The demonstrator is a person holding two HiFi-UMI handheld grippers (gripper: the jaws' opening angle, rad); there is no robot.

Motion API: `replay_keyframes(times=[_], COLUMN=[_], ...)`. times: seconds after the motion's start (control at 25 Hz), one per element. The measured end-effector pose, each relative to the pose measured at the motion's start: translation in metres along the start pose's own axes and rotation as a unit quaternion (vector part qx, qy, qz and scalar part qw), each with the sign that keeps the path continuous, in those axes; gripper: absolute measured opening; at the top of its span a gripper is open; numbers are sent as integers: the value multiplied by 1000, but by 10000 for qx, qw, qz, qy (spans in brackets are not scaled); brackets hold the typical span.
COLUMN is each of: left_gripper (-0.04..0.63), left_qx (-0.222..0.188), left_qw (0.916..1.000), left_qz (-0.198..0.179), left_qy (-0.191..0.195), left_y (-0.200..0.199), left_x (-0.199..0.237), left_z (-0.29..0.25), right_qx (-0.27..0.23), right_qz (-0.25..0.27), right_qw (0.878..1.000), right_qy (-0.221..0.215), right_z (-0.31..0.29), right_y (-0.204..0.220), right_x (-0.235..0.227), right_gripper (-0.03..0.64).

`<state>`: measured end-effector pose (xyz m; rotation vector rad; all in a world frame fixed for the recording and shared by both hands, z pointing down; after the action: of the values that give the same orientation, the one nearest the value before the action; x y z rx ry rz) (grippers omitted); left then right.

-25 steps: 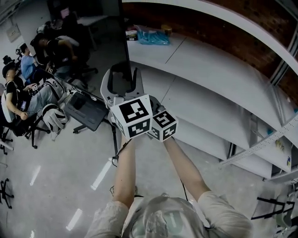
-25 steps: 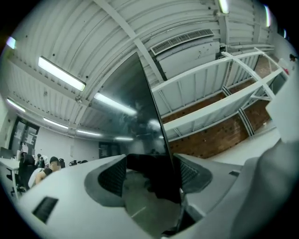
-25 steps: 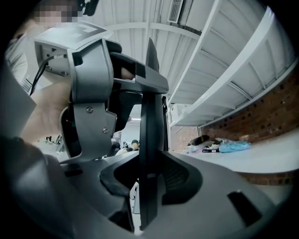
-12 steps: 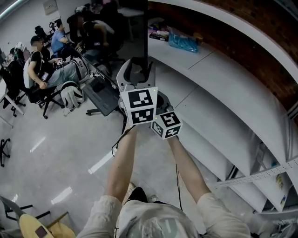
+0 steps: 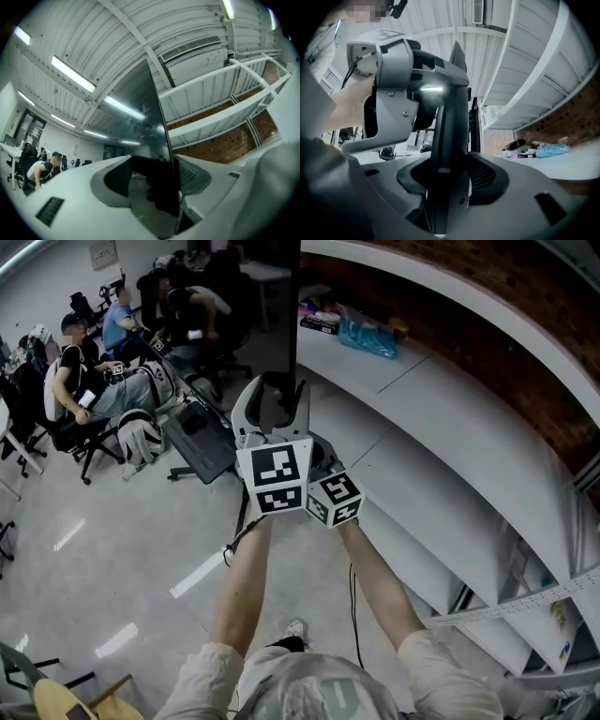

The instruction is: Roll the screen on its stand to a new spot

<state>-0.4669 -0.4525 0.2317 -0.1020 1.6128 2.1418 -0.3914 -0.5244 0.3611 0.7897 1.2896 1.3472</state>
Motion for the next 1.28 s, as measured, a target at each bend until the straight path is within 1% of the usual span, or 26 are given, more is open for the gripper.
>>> replay_keyframes(times=[0.16, 0.28, 0.44, 0.56, 0.72, 1.04, 1.28], left_gripper=[268, 266, 258, 252, 250, 240, 236], left_qx=[-48, -16, 6, 99, 81, 110, 98], left_qw=[10000, 10000, 10000, 9999, 10000, 9999, 9998], left_qz=[-63, 2, 18, 31, 43, 46, 168], left_qy=[45, 52, 0, 9, 3, -41, -15], left_y=[-2, -1, -6, -7, -17, -50, -76], left_x=[-3, -2, 0, -7, -17, -64, -113], left_z=[1, 7, 9, 16, 28, 71, 111], right_qx=[-116, -156, -105, -17, -65, -134, -145], right_qz=[-17, 36, 120, 45, -1, -69, -81], right_qw=[9999, 9998, 9997, 9998, 9998, 9998, 9998], right_qy=[93, 149, 159, 185, 174, 118, 122], right_z=[4, 8, 6, 17, 34, 101, 170], right_y=[-1, 2, -2, 3, 2, -14, -24], right_x=[1, 8, 11, 13, 16, 35, 48], right_gripper=[187, 180, 175, 175, 175, 183, 188])
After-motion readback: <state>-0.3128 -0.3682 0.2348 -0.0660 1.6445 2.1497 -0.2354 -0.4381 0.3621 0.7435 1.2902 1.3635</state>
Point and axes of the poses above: the fingertips, and each gripper's own axes: z backward along the fingers, x to its left, y out of its underside, the point moved 10 cm from there along z, backward along the fingers, and after that the axes turned 15 degrees about -z, right-handed, at the moved point
